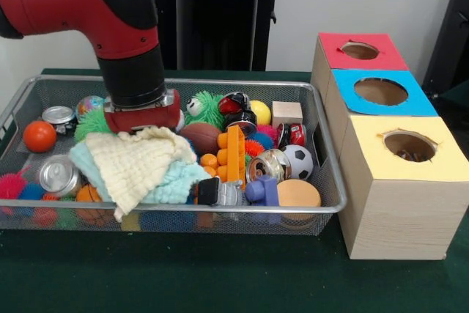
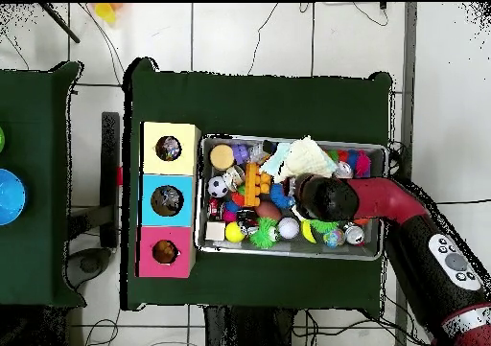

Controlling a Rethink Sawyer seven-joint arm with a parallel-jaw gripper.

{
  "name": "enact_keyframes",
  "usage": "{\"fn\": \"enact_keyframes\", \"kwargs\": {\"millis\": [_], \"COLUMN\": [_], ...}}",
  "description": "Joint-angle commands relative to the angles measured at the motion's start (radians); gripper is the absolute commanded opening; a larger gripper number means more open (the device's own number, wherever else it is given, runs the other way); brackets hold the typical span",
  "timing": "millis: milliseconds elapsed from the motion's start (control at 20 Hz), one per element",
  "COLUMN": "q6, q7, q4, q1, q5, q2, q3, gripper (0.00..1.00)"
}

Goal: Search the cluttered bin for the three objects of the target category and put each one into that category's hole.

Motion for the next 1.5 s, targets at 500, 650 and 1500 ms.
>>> {"fn": "enact_keyframes", "kwargs": {"millis": [500,650,1500], "q6": [0.185,0.178,0.126], "q7": [-0.515,-0.507,-0.389], "q4": [-0.249,-0.238,-0.151], "q1": [-0.101,-0.112,-0.119], "q5": [-0.033,-0.032,-0.078], "q2": [0.082,0.08,-0.048], "q3": [0.076,0.073,0.017], "gripper": [1.0,1.0,1.0]}}
